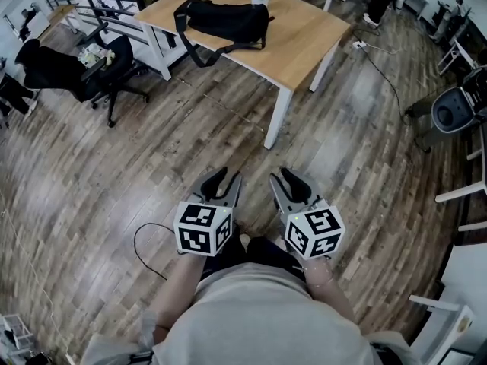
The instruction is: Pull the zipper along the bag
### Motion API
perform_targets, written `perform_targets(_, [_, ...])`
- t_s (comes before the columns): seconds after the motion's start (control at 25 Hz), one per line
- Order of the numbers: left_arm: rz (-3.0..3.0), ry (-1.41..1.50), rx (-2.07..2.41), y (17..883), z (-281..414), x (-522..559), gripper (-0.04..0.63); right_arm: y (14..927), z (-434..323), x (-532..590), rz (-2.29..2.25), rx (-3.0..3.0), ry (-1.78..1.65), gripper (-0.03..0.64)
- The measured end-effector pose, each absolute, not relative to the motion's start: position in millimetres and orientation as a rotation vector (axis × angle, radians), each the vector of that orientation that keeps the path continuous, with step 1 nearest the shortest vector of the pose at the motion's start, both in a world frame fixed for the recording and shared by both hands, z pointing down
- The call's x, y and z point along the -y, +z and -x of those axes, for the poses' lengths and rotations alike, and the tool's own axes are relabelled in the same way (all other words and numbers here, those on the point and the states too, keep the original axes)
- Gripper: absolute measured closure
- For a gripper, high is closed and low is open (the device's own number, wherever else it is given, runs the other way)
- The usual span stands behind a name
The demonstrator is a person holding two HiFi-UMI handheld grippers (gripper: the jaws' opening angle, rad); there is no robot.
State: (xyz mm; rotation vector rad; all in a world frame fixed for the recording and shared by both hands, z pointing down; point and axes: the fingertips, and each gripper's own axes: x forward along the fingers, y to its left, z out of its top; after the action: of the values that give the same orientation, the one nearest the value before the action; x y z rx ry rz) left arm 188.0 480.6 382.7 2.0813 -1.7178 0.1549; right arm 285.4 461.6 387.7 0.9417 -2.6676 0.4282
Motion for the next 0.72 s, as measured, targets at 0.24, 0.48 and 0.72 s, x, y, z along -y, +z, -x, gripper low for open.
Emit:
perform_targets(0.24, [-2.065, 0.156, 1.696, 388.7, -174.8, -449.4, 0.485, 392.6, -270.7, -429.8, -0.949, 2.656, 0.451, 0.495])
perform_targets(0.48, [-2.09, 0.154, 1.641, 394.7, -150.7, -395.7, 0.485, 393.4, -246.4, -376.9, -1.016, 2.642, 0.448, 0.495])
perform_targets(0.72, [-2.136, 0.152, 1.616, 381.2, -102.5, -328.6, 0.485, 378.6, -195.1, -310.3, -1.064, 2.642, 0.42, 0.488])
